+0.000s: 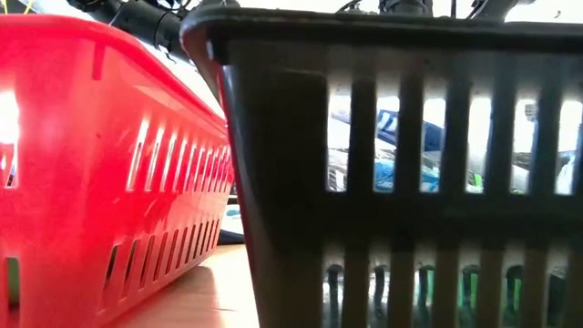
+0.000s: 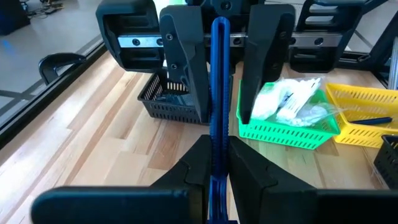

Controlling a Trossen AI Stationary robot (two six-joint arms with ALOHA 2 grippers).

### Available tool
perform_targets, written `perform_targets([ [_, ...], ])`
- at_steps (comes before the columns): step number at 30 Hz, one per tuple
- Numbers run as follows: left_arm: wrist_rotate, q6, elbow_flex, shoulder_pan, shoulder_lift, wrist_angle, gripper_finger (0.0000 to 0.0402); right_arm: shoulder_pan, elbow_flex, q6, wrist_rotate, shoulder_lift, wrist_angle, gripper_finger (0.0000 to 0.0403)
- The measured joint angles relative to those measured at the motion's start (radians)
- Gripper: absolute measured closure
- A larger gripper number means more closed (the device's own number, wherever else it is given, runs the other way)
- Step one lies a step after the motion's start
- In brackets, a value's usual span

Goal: Pick & Place Travel size toiletries
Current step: Put the bottom blue razor into the yellow bin

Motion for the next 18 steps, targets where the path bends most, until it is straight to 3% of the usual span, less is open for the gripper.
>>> perform_targets([
  [8, 0.002, 0.0, 0.0, 0.0, 0.0, 0.0, 0.0364, 0.0, 0.0, 0.0, 0.002, 0.0, 0.0, 0.0362],
  [18, 0.0, 0.0, 0.0, 0.0, 0.0, -0.003, 0.0364, 0.0, 0.0, 0.0, 0.002, 0.0, -0.001, 0.036],
])
